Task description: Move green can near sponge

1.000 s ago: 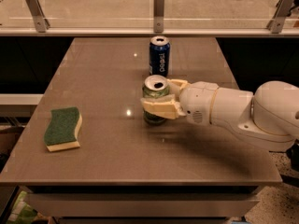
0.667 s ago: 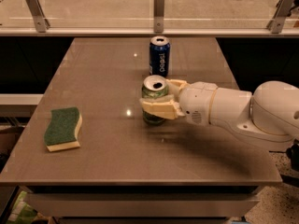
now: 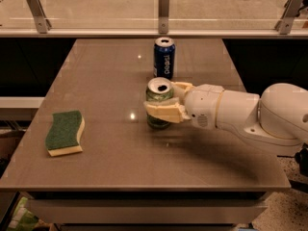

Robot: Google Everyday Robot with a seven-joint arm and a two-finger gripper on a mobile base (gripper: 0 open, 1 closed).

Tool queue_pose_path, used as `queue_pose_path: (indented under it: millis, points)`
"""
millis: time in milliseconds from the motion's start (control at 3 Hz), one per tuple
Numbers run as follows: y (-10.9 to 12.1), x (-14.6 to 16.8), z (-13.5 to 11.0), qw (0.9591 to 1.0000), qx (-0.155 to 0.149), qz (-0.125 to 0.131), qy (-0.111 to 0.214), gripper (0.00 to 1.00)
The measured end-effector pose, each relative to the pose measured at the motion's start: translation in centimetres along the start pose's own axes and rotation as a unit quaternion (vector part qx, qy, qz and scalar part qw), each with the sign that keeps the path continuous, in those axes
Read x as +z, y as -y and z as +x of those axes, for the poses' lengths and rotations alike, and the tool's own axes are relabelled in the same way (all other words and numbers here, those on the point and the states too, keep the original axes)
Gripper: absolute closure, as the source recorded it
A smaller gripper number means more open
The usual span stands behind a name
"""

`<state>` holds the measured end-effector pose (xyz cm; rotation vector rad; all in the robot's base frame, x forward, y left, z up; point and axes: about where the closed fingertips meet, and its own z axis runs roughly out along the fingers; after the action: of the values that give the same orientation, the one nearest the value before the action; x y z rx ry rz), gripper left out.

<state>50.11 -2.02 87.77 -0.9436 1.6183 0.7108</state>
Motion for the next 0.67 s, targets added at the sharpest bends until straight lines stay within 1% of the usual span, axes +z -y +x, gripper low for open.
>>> queue_pose_path:
  millis: [333, 667]
  points:
    - [0.0, 0.0, 0.0, 1.0, 0.0, 0.0, 0.0, 1.0]
    - [-1.2, 0.6, -1.6, 0.9999, -0.013, -0.008, -0.005, 1.0]
